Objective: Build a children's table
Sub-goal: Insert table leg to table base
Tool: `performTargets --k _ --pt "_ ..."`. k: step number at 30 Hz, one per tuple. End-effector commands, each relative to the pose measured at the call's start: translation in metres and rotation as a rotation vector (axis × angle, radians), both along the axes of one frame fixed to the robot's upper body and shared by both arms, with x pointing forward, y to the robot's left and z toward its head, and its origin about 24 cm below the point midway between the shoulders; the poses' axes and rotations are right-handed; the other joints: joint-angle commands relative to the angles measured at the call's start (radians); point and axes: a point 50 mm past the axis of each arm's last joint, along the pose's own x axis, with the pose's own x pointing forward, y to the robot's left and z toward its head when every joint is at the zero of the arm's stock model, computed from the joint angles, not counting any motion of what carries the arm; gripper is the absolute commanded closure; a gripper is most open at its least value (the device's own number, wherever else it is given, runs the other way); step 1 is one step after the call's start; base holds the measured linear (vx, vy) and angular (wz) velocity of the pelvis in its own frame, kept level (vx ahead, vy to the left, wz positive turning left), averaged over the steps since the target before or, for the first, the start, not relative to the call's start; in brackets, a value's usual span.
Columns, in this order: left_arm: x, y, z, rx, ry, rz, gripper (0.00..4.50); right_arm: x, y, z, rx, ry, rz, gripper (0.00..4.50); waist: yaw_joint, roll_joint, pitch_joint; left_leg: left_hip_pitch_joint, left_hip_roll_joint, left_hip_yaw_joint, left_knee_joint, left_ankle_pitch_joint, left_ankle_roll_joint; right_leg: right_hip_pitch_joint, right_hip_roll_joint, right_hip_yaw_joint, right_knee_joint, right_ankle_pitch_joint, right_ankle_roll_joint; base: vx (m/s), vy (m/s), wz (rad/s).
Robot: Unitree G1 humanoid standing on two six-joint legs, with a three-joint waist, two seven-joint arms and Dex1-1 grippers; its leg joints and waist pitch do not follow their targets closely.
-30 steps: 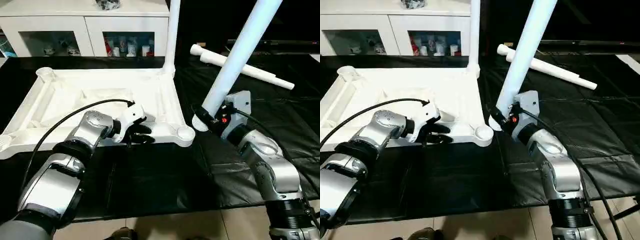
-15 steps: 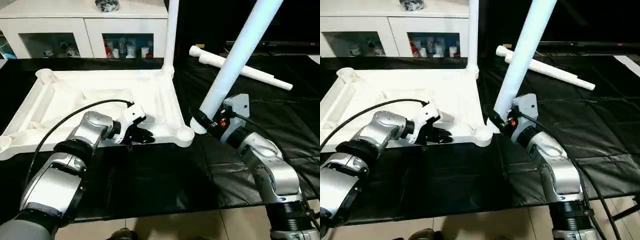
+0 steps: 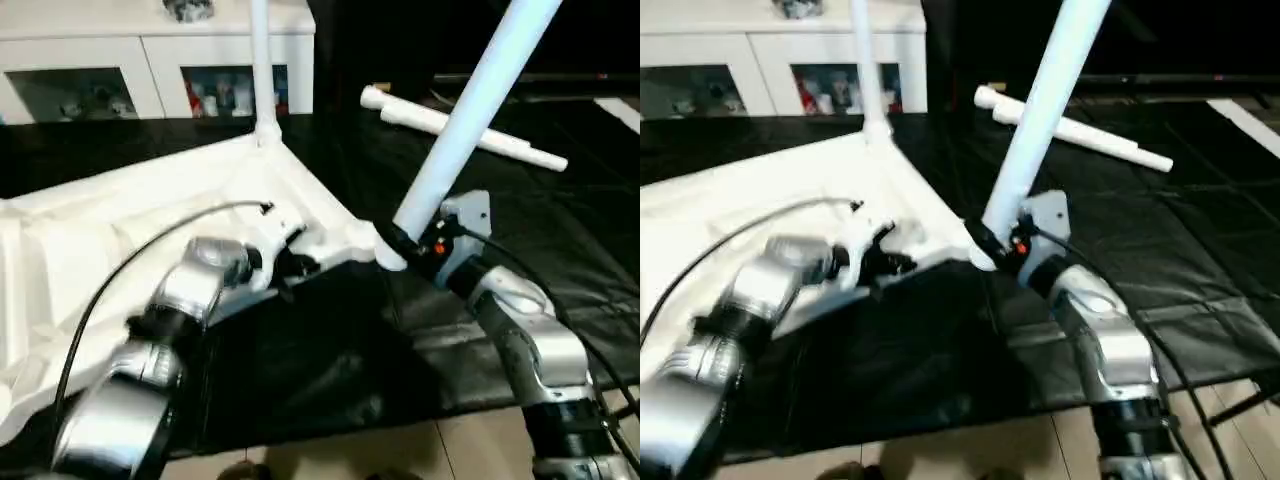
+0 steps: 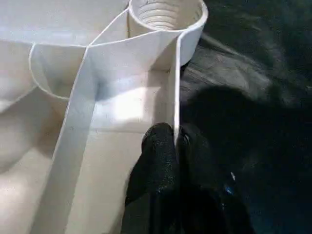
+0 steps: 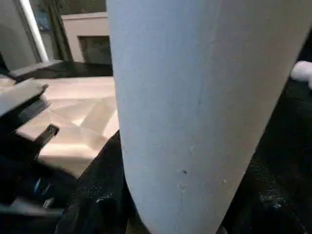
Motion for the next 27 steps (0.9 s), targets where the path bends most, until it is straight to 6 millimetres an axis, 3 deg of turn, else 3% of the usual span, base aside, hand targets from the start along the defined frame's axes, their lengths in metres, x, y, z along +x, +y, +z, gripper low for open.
performTargets --k 1,5,9,17,20,27 --pt "-0.016 -0.010 0.003 0.013 -0.083 -0.235 4.48 0.001 0.000 0.004 0.003 -0.018 0.004 2.54 0.004 0.004 -0.075 0.036 0.052 -0.031 -0.075 -0.287 0.003 0.030 -0.057 0.025 -0.080 -0.227 -0.222 0.000 0.000 0.00" --pt "-0.023 -0.004 -0.001 0.046 -0.055 -0.294 4.48 0.001 0.000 0.002 0.006 -0.009 0.023 2.54 0.010 0.012 -0.073 0.049 0.054 -0.029 -0.080 -0.355 -0.036 0.017 -0.054 0.027 -0.078 -0.259 -0.208 0.000 0.000 0.00" --pt "-0.028 0.002 0.000 0.033 -0.009 -0.290 4.50 -0.004 0.002 -0.004 -0.038 0.009 0.134 2.54 0.016 0.009 -0.070 0.048 0.054 -0.031 -0.084 -0.387 -0.058 0.018 -0.058 0.028 -0.079 -0.304 -0.189 0.000 0.000 0.00" --pt "-0.020 0.014 0.002 0.039 -0.028 -0.265 4.50 -0.008 -0.008 -0.015 -0.057 0.081 0.271 2.55 0.015 0.001 -0.073 0.040 0.050 -0.029 -0.078 -0.340 -0.030 0.024 -0.060 0.028 -0.079 -0.275 -0.198 0.000 0.000 0.00" --pt "-0.021 0.013 0.003 0.020 -0.034 -0.282 4.50 -0.004 -0.013 -0.020 -0.075 0.094 0.273 2.55 0.013 -0.002 -0.072 0.040 0.050 -0.029 -0.076 -0.345 -0.028 0.023 -0.062 0.027 -0.082 -0.303 -0.203 0.000 0.000 0.00" --pt "-0.023 0.015 0.000 0.026 -0.033 -0.316 4.50 0.000 -0.014 -0.025 -0.076 0.115 0.294 2.55 0.007 -0.002 -0.074 0.038 0.051 -0.029 -0.075 -0.325 -0.019 0.024 -0.061 0.026 -0.078 -0.287 -0.210 0.000 0.000 0.00"
